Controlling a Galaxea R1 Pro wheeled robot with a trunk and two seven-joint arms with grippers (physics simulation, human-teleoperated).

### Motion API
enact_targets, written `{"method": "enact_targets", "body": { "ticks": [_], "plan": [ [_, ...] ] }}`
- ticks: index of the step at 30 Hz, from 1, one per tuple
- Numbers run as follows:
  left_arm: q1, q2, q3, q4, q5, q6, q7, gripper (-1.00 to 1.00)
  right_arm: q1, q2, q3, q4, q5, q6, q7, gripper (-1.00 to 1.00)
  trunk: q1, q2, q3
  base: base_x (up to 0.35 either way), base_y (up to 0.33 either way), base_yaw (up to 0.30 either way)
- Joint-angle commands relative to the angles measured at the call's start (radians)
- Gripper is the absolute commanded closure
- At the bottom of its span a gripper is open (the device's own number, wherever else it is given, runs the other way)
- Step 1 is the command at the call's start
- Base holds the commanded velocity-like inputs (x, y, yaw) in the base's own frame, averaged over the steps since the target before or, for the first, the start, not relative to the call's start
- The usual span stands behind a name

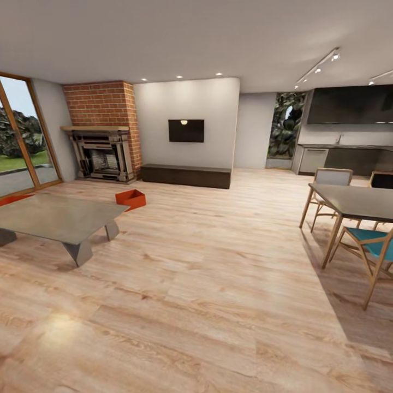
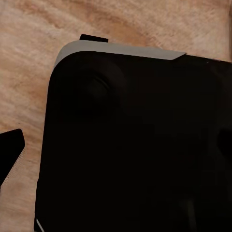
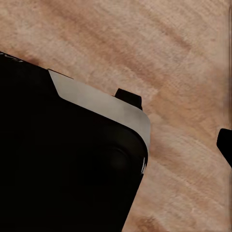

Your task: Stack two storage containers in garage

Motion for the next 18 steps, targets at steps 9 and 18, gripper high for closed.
{"method": "enact_targets", "body": {
  "ticks": [9,18],
  "plan": [
    [0.000,0.000,0.001,0.000,0.007,-0.003,-0.002,-1.00,-0.001,-0.001,0.008,0.001,-0.011,-0.004,0.000,-1.00,0.001,0.000,-0.001,0.322,0.000,0.000],
    [0.000,0.000,0.001,0.000,0.006,-0.003,-0.002,-1.00,-0.001,-0.001,0.008,0.001,-0.011,-0.004,0.000,-1.00,0.001,0.000,-0.001,0.322,0.000,0.000]
  ]
}}
